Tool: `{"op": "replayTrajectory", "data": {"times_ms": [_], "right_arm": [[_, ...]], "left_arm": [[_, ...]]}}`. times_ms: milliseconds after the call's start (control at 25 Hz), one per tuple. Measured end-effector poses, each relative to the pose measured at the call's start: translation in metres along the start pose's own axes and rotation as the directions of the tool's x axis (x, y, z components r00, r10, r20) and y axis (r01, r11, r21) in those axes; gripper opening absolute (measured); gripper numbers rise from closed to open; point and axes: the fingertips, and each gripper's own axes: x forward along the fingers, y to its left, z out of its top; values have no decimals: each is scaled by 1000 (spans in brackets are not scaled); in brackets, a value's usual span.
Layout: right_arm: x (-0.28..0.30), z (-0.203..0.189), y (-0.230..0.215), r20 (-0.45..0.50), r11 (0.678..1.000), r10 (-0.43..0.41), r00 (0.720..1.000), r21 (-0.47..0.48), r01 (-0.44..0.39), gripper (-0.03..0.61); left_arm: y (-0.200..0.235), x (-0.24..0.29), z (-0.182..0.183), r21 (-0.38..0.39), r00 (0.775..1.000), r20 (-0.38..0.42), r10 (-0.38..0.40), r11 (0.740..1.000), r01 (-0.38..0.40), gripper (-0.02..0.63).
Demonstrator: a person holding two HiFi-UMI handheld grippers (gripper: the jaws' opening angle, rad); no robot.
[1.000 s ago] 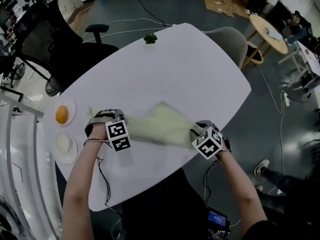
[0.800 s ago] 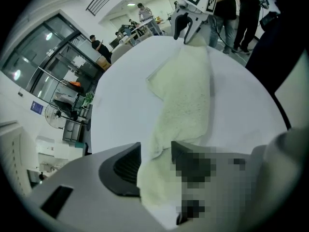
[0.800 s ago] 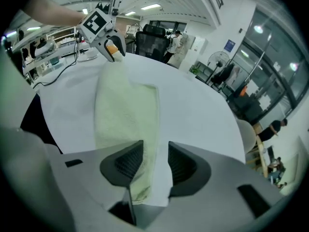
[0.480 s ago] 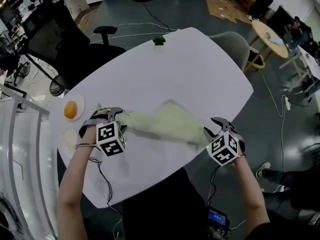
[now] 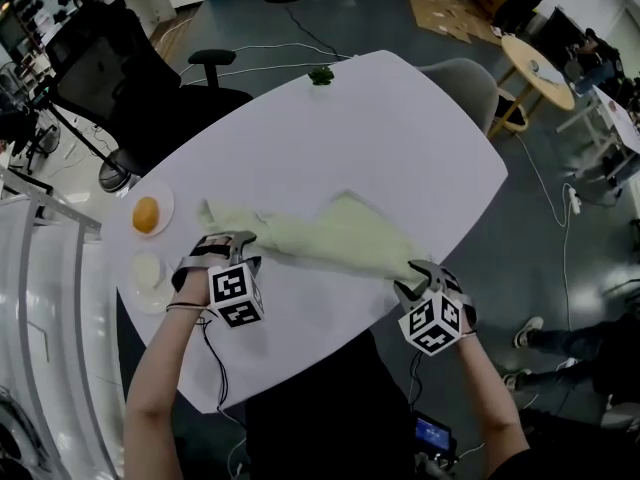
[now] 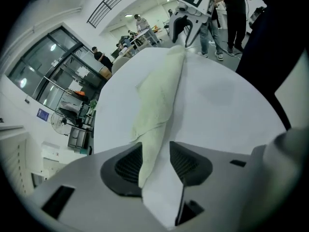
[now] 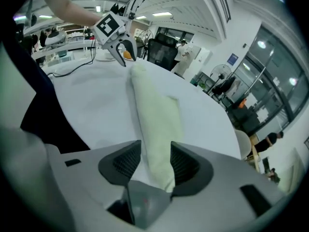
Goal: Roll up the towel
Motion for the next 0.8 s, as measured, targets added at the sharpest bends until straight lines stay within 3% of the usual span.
{"op": "replayTrajectory", "data": {"times_ms": [120,360,560,800], "right_arm": [[19,-19,12,-43,1000,5,999,16,-5,202],[38,-42,9,-102,999,-21,995,24,24,164],[38,-49,12,-145,998,-44,988,-53,37,41],[19,-45,4,-127,994,-73,989,-90,62,31]], "left_arm": [[3,17,-10,-11,999,-29,19,1000,-20,163],[8,42,-15,17,997,-71,33,999,-32,153],[6,52,-16,66,993,-118,31,998,-23,73],[5,33,-15,101,993,-107,46,994,-35,57]]}}
